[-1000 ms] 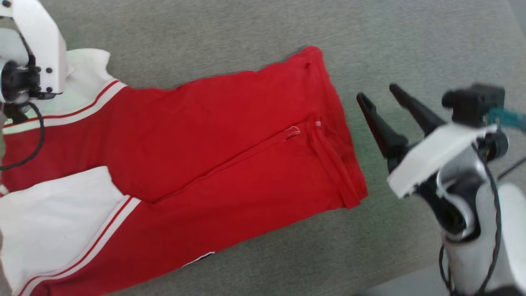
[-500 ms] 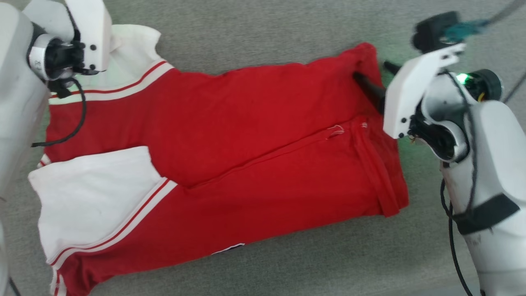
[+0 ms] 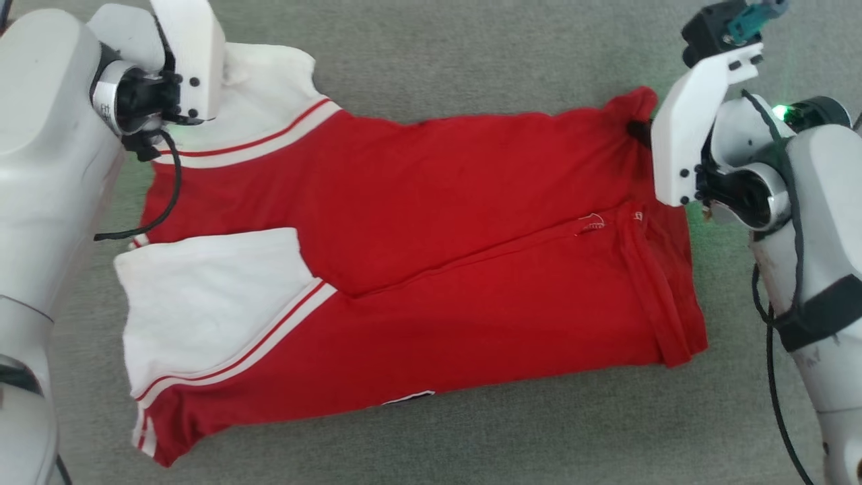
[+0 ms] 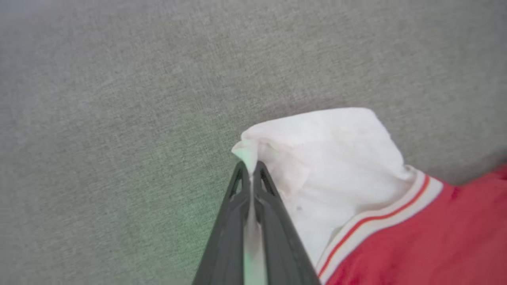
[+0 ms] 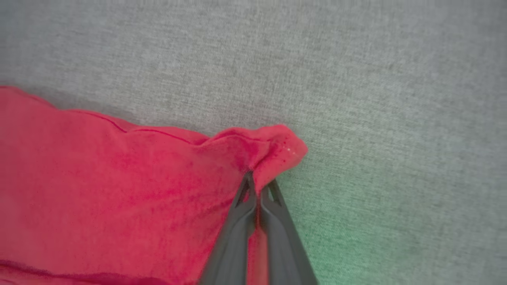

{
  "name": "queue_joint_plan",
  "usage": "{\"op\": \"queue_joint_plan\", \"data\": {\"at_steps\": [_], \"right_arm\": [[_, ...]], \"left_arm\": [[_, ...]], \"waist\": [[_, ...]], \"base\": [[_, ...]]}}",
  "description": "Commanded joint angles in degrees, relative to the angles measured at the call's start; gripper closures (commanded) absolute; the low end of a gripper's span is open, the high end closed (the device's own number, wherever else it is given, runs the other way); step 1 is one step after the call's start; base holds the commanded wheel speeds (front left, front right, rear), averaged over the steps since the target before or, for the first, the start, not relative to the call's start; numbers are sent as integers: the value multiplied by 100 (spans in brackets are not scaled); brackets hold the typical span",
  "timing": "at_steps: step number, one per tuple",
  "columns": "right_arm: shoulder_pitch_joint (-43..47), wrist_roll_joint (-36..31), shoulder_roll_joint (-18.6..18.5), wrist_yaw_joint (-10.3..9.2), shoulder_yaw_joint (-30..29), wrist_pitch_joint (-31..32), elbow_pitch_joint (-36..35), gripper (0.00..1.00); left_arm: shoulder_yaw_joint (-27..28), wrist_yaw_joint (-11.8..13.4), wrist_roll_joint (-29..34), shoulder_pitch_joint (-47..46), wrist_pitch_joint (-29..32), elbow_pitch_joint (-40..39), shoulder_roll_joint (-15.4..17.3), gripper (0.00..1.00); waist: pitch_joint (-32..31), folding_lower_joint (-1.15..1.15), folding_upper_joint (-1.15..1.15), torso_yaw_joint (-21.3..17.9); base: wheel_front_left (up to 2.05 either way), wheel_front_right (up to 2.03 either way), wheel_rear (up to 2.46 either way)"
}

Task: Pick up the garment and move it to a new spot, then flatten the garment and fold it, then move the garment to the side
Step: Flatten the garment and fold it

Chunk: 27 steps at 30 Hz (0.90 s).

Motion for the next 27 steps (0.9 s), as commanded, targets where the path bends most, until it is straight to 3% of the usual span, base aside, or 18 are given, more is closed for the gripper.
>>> {"op": "queue_joint_plan", "data": {"at_steps": [1,10,15,22,27], "right_arm": [[137,31,-34,0,32,-42,-35,100],[686,234,-634,0,-30,-292,-773,100],[1111,384,-959,0,-79,-225,-1363,100],[1838,521,-1329,0,-329,-79,-2290,100],[2483,598,-1475,-1,-597,112,-2929,100]], "left_arm": [[7,-50,-33,-83,-23,-16,-13,100],[-35,-211,-181,95,131,-449,44,100],[-75,-82,-240,339,301,-995,196,100],[-74,455,-369,985,615,-2357,659,100],[-93,1142,-420,1589,975,-3721,1189,100]], "waist": [[-128,0,0,110],[-559,0,0,447],[-760,0,0,612],[-977,0,0,778],[-1046,0,0,842]], "base": [[0,0,0],[0,0,0],[0,0,0],[0,0,0],[0,0,0]]}}
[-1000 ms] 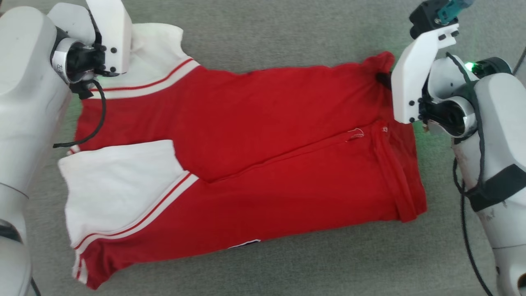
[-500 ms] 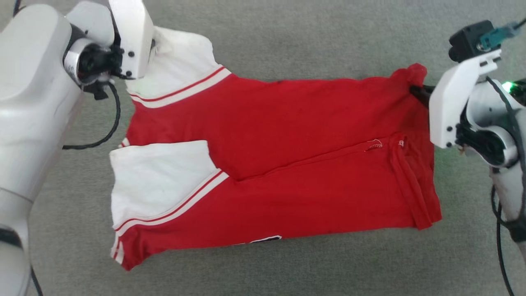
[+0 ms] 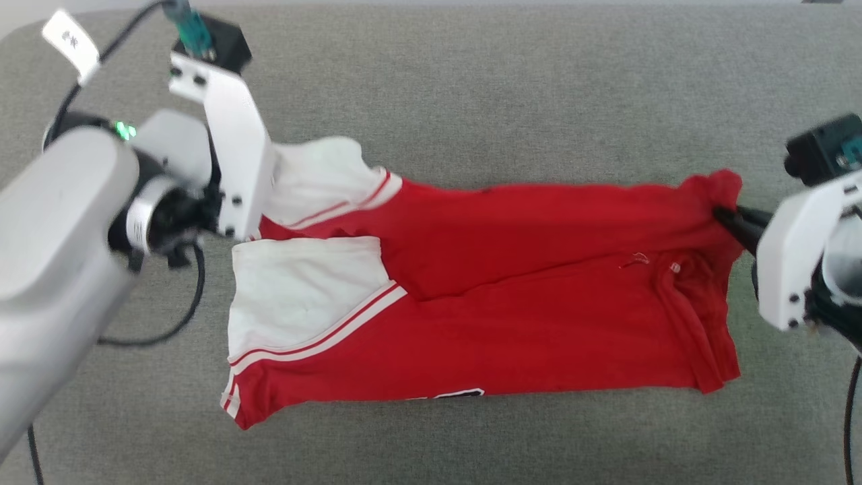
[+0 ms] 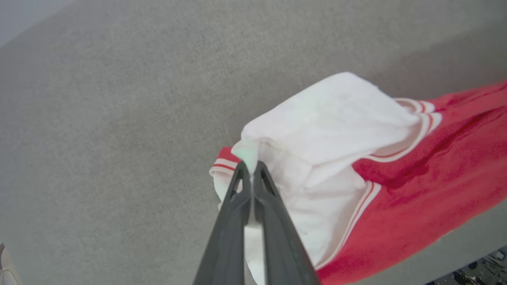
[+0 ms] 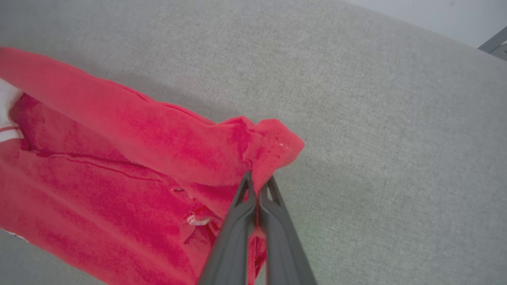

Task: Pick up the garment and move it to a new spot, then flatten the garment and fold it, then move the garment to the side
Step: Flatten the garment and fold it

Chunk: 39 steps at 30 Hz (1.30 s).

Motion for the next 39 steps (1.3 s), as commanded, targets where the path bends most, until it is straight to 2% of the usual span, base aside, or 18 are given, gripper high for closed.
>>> {"op": "queue_joint_plan", "data": {"at_steps": [1,5,8,10,14,15,16,17,18,19,26,33,39], "right_arm": [[217,43,-37,-1,-86,51,-137,100],[749,84,-20,0,-333,230,-458,100],[1100,100,67,-1,-464,349,-588,100],[1258,68,145,-1,-536,403,-583,100],[1358,2,272,0,-567,460,-460,100],[1369,13,320,0,-525,461,-412,97],[1359,40,392,0,-512,444,-349,71],[1331,10,418,0,-492,428,-310,57],[1304,-14,440,0,-463,417,-276,22],[1280,15,498,0,-450,405,-226,0],[1340,67,572,0,-485,334,-148,0],[1594,119,600,0,-817,388,-276,0],[1699,32,661,0,-1169,480,-224,0]], "left_arm": [[0,191,-25,193,96,-338,127,100],[-29,751,-147,763,320,-1366,506,100],[-65,1080,-263,1191,403,-1892,700,100],[-90,1200,-319,1440,384,-2077,784,100],[-106,1265,-425,1739,258,-2039,778,98],[-93,1244,-474,1826,186,-1967,730,72],[-88,1232,-520,1908,125,-1873,684,62],[-89,1220,-563,1981,77,-1783,663,56],[-96,1189,-583,2027,30,-1689,640,41],[-96,1168,-600,2063,-25,-1616,611,0],[82,1046,-717,2302,-475,-1415,540,0],[423,876,-622,2628,-1388,-1753,763,0],[710,690,-456,2941,-2408,-1930,884,0]], "waist": [[-16,0,0,22],[-37,0,0,41],[-39,0,0,33],[-33,0,0,23],[-26,0,0,9],[-29,0,0,3],[-35,0,0,-3],[-44,0,0,-10],[-54,0,0,-13],[-66,0,0,-15],[-213,0,0,22],[-361,0,0,76],[-375,0,0,152]], "base": [[0,0,0],[0,0,0],[0,0,0],[0,0,0],[0,0,0],[0,0,0],[0,0,0],[0,0,0],[0,0,0],[0,0,0],[0,0,0],[0,0,0],[0,0,0]]}}
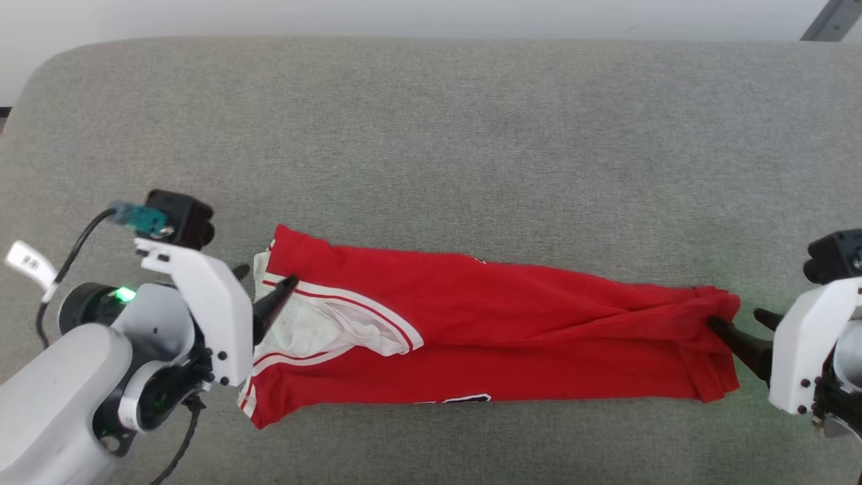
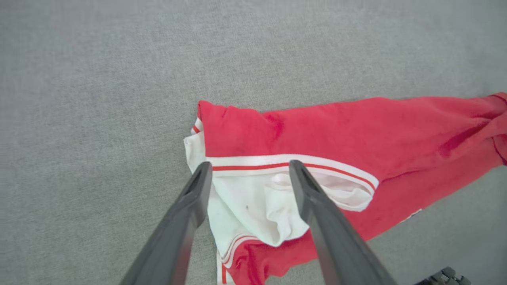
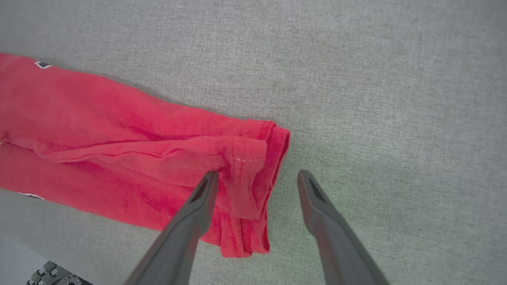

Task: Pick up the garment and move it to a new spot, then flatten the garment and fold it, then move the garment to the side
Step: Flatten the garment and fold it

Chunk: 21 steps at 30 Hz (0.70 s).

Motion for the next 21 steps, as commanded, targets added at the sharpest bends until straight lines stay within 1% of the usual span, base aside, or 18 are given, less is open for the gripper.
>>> {"op": "queue_joint_plan", "data": {"at_steps": [1,7,11,14,15,16,21], "right_arm": [[56,-33,33,0,-67,24,50,0],[85,-19,57,0,-221,33,333,0],[56,24,46,0,-165,-15,640,0],[-19,97,28,0,-44,-17,924,0],[-19,97,28,0,-44,-17,924,0],[-41,94,13,0,18,-35,1038,0],[-228,367,50,2,457,-15,1590,0]], "left_arm": [[120,-36,57,169,-321,-26,30,0],[461,-101,212,567,-1476,-2,24,0],[642,-118,377,866,-2289,71,5,0],[763,-129,386,1129,-2789,166,-31,0],[763,-129,386,1129,-2789,166,-31,0],[793,-129,409,1204,-2936,200,-38,0],[977,-163,284,1608,-3587,422,-187,0]], "waist": [[10,0,0,36],[61,0,0,171],[79,0,0,280],[82,0,0,360],[82,0,0,360],[84,0,0,390],[69,0,0,497]], "base": [[0,0,0],[0,0,0],[0,0,0],[0,0,0],[0,0,0],[0,0,0],[0,0,0]]}}
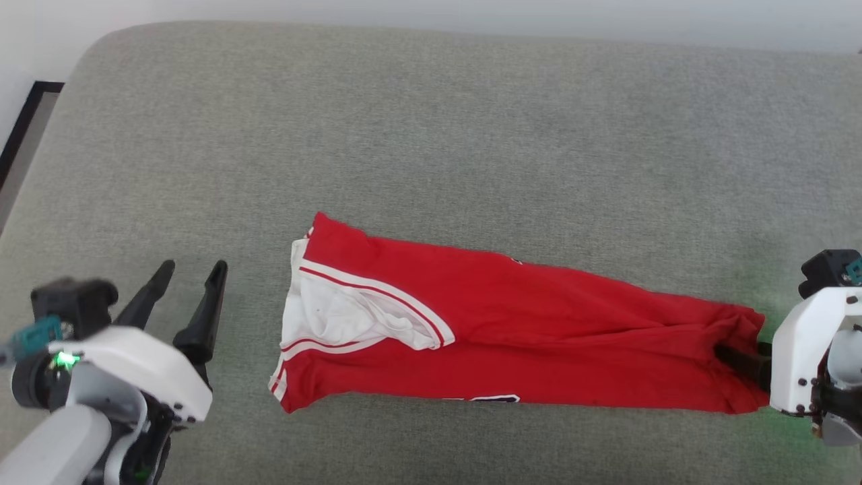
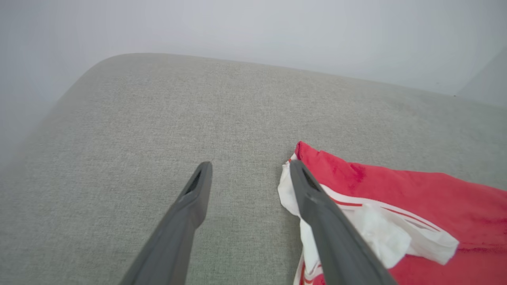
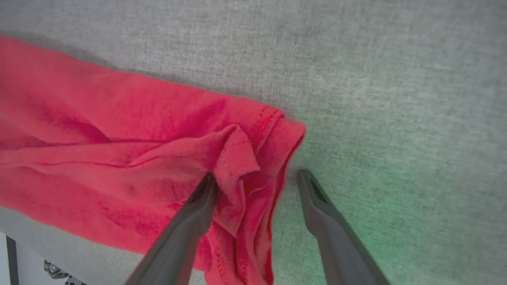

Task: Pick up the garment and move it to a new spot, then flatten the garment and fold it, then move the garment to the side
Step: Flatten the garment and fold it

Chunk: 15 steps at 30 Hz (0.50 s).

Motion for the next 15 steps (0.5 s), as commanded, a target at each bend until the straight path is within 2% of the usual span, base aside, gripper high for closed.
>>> {"op": "queue_joint_plan", "data": {"at_steps": [1,2,3,4,5,11,15], "right_arm": [[27,140,205,5,223,62,228,0],[-5,200,217,12,302,105,342,0],[-35,273,229,17,395,134,424,51],[-65,363,245,22,470,177,483,82],[-77,480,234,23,545,201,515,100],[-236,975,81,16,363,197,560,100],[-250,1109,-151,15,164,122,516,100]], "left_arm": [[22,-25,17,97,-144,49,-29,0],[44,-44,50,138,-288,102,-56,0],[74,-51,53,201,-417,162,-90,0],[90,-56,110,260,-529,230,-104,0],[123,-76,129,298,-630,283,-166,0],[537,-229,305,678,-881,522,-501,0],[1113,-393,608,1018,-889,550,-862,0]], "waist": [[-8,0,0,29],[-18,0,0,54],[-30,0,0,76],[-40,0,0,88],[-54,0,0,107],[-149,0,0,142],[-226,0,0,115]], "base": [[0,0,0],[0,0,0],[0,0,0],[0,0,0],[0,0,0],[0,0,0],[0,0,0]]}}
